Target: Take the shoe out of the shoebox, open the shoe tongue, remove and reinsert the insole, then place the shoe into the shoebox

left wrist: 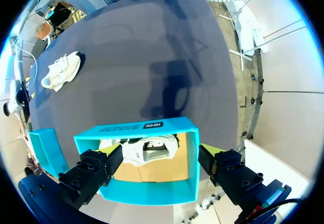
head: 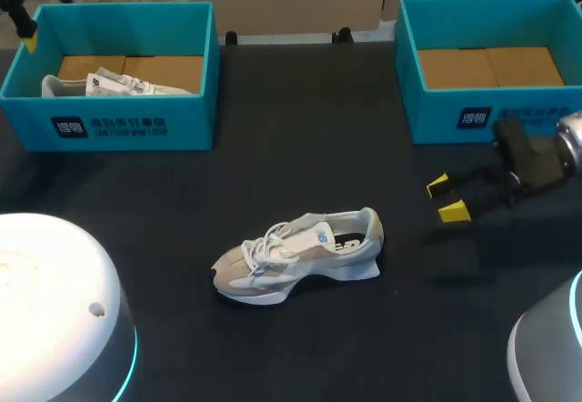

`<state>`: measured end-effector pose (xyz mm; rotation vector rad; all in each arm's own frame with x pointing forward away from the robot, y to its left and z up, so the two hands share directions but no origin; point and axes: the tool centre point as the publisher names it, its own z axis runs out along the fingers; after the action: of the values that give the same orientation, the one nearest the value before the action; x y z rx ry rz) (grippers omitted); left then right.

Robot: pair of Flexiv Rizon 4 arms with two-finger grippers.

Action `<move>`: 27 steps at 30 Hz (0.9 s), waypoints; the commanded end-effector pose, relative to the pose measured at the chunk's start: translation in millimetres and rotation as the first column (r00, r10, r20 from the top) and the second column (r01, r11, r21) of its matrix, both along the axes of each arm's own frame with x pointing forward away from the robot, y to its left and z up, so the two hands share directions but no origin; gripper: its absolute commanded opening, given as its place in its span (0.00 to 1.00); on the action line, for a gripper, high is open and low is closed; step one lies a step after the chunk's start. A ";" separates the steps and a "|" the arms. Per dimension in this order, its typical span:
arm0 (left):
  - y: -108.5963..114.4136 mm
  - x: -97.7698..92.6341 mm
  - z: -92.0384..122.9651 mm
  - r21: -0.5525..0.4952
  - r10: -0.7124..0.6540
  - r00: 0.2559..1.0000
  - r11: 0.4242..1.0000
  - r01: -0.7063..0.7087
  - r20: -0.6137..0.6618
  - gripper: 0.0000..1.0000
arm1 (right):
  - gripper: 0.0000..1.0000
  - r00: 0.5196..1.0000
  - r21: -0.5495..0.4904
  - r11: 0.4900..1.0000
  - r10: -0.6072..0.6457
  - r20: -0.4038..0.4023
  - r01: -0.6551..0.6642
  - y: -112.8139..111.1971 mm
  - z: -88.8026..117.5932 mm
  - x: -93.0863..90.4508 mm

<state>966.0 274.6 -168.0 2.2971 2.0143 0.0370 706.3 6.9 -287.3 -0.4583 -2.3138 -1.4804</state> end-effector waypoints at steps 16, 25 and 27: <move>0.1 -0.2 0.1 0.002 -0.001 1.000 1.000 0.001 0.001 1.00 | 1.00 0.936 -0.182 0.937 -0.251 0.248 0.299 -5.5 -10.0 -17.8; 0.1 -0.2 0.1 0.002 -0.001 1.000 1.000 0.001 0.001 1.00 | 1.00 0.914 -0.114 0.979 -0.112 0.390 0.168 -1.8 -49.5 -13.7; 0.1 -0.2 0.1 0.002 -0.001 1.000 1.000 0.001 0.001 1.00 | 1.00 0.914 -0.114 0.979 -0.112 0.390 0.168 -1.8 -49.5 -13.7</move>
<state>966.0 274.6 -168.0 2.2971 2.0145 0.0372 688.5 3.6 -335.1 -0.4140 -2.7650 -1.5944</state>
